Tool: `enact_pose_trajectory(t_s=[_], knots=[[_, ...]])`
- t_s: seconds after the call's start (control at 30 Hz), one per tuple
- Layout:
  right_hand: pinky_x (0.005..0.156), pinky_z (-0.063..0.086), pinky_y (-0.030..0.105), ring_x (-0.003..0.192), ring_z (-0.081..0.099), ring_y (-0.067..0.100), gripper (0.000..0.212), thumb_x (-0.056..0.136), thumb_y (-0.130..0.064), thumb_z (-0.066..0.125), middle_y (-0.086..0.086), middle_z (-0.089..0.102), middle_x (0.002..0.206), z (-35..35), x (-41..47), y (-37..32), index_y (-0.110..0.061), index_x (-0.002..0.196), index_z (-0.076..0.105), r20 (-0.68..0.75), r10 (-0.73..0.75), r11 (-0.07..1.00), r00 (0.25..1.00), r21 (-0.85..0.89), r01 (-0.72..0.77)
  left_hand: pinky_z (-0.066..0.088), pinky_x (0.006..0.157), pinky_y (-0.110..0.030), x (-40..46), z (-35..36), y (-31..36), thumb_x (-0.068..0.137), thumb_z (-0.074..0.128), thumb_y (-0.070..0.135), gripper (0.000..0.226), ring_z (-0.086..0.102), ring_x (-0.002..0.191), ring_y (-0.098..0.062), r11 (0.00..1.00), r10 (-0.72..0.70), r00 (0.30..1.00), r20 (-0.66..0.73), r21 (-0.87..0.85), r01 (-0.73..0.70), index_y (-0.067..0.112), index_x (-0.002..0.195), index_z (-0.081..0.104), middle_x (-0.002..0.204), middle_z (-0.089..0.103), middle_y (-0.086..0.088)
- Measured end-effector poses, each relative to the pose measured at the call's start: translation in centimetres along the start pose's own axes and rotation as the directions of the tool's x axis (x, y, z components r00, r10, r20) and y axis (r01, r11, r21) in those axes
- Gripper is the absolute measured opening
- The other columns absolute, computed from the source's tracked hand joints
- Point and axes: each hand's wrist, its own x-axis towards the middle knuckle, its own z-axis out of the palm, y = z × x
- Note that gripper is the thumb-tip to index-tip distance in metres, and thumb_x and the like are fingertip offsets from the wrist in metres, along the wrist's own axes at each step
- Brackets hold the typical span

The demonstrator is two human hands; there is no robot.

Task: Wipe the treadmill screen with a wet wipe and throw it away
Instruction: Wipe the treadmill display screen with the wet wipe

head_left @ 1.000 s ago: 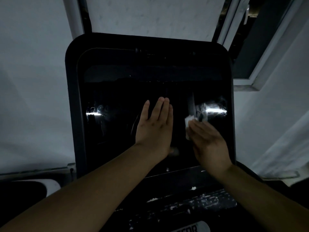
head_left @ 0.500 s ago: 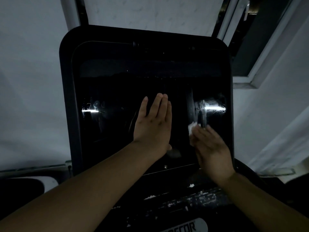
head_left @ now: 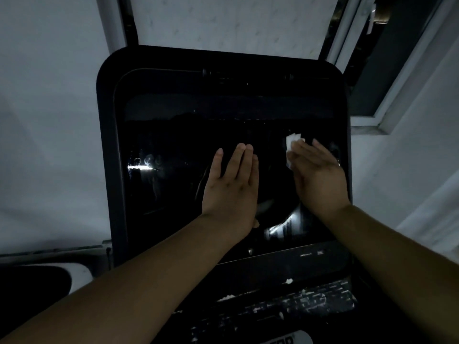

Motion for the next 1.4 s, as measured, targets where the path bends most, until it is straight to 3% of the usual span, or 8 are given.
enact_pose_trajectory(t_s=[0.4,0.6,0.8,1.17,1.4], knots=[[0.109,0.044,0.054,0.128,0.059,0.030,0.031,0.096,-0.006,0.050,0.017,0.066,0.131,-2.5,-14.2,-3.2,0.002,0.115,0.073,0.167,-0.027,0.995,0.986,0.098,0.010,-0.013,0.121,-0.059,0.0,0.0,0.4,0.079,0.065,0.074,0.137,-0.032,0.151,-0.033,0.999,-0.014,1.000,-0.021,-0.035,0.013,0.001,0.155,-0.022,0.163,-0.032,-0.021],[0.110,0.044,0.054,0.128,0.059,0.027,0.025,0.089,-0.001,0.066,0.015,0.066,0.131,-2.6,-13.9,-2.9,0.000,0.112,0.075,0.143,-0.038,0.995,0.989,0.099,0.023,-0.014,0.121,-0.059,1.0,-0.8,3.6,0.082,0.061,0.074,0.133,-0.031,0.151,-0.033,0.995,0.063,0.996,-0.067,-0.072,-0.068,0.000,0.154,-0.023,0.163,-0.031,-0.021],[0.111,0.042,0.056,0.128,0.059,0.030,0.024,0.096,-0.003,0.057,0.018,0.065,0.132,-1.7,-11.7,-1.5,0.002,0.112,0.074,0.094,-0.040,0.995,0.995,0.090,0.032,-0.013,0.120,-0.061,2.5,0.3,5.3,0.083,0.059,0.074,0.131,-0.029,0.151,-0.037,0.996,0.085,0.996,-0.014,0.006,-0.085,-0.002,0.154,-0.020,0.164,-0.028,-0.023],[0.114,0.041,0.047,0.115,0.067,0.031,0.024,0.087,0.001,0.061,0.020,0.070,0.122,-0.3,-0.4,3.3,0.001,0.106,0.075,0.014,-0.052,0.998,0.999,-0.025,0.052,-0.010,0.121,-0.061,2.6,0.5,5.5,0.084,0.064,0.066,0.126,-0.028,0.152,-0.038,0.998,0.059,0.998,-0.021,0.028,-0.058,-0.002,0.157,-0.013,0.165,-0.023,-0.024],[0.112,0.043,0.047,0.119,0.065,0.032,0.028,0.088,-0.001,0.056,0.019,0.069,0.125,-0.6,-3.5,1.8,0.002,0.110,0.074,0.028,0.015,1.000,1.000,0.009,-0.015,-0.011,0.122,-0.059,2.6,0.2,5.4,0.083,0.063,0.068,0.128,-0.027,0.152,-0.036,0.998,0.062,0.998,-0.005,0.014,-0.062,-0.001,0.156,-0.016,0.165,-0.025,-0.022]])
